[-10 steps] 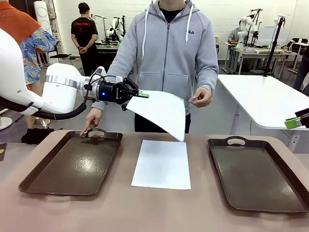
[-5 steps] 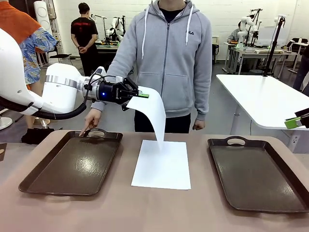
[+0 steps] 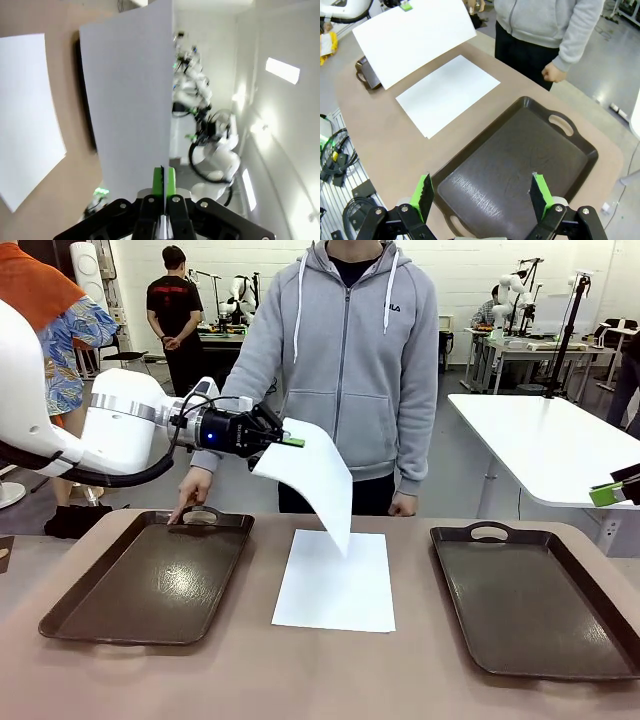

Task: Sort the A4 documents.
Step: Place the A4 Paper in the designated Handle tray.

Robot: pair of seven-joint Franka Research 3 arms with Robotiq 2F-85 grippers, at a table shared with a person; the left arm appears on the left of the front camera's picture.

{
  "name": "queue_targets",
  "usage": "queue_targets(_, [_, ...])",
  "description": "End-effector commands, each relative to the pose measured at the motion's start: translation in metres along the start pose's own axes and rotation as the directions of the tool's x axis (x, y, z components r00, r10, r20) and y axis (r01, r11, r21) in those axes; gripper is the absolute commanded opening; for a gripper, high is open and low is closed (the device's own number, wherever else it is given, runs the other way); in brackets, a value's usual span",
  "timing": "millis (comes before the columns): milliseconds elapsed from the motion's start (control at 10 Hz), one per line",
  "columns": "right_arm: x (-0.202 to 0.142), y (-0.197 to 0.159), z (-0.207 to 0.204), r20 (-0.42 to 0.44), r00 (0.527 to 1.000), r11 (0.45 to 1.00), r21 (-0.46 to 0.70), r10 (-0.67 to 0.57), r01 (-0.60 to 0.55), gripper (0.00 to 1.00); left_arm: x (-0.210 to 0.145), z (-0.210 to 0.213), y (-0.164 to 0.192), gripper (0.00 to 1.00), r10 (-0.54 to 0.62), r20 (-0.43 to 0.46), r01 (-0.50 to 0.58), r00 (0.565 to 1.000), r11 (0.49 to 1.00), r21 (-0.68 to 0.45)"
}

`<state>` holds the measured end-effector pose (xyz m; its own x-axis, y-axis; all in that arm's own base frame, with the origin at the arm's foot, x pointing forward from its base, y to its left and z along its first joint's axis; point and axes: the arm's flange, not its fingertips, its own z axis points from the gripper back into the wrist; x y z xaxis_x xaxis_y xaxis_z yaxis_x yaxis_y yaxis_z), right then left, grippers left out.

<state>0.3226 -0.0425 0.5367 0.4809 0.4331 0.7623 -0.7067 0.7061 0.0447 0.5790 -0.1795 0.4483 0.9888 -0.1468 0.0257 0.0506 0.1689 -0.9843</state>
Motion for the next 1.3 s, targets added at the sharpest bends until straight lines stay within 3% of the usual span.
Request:
queue_targets(0, [-0.001, -0.001, -0.002, 0.010, 1.000, 1.000, 0.019, 0.001, -0.001, 1.00, -0.012, 0.033, -0.008, 0.01, -0.146, -0.055, 0.149, 0.988, 0.987, 0.058])
queue_targets(400, [-0.001, -0.001, -0.002, 0.010, 1.000, 1.000, 0.019, 0.001, -0.001, 1.00, -0.031, 0.091, 0.013, 0.01, -0.103, -0.065, 0.111, 0.993, 0.985, 0.129])
queue_targets(800, [-0.001, -0.001, -0.002, 0.010, 1.000, 1.000, 0.019, 0.001, -0.001, 1.00, -0.071, 0.153, 0.067, 0.01, 0.014, 0.032, -0.021, 0.999, 0.973, 0.228])
queue_targets(1200, [-0.001, -0.001, -0.002, 0.010, 1.000, 1.000, 0.019, 0.001, -0.001, 1.00, -0.062, 0.179, 0.108, 0.01, -0.071, 0.047, 0.061, 0.996, 0.980, 0.187])
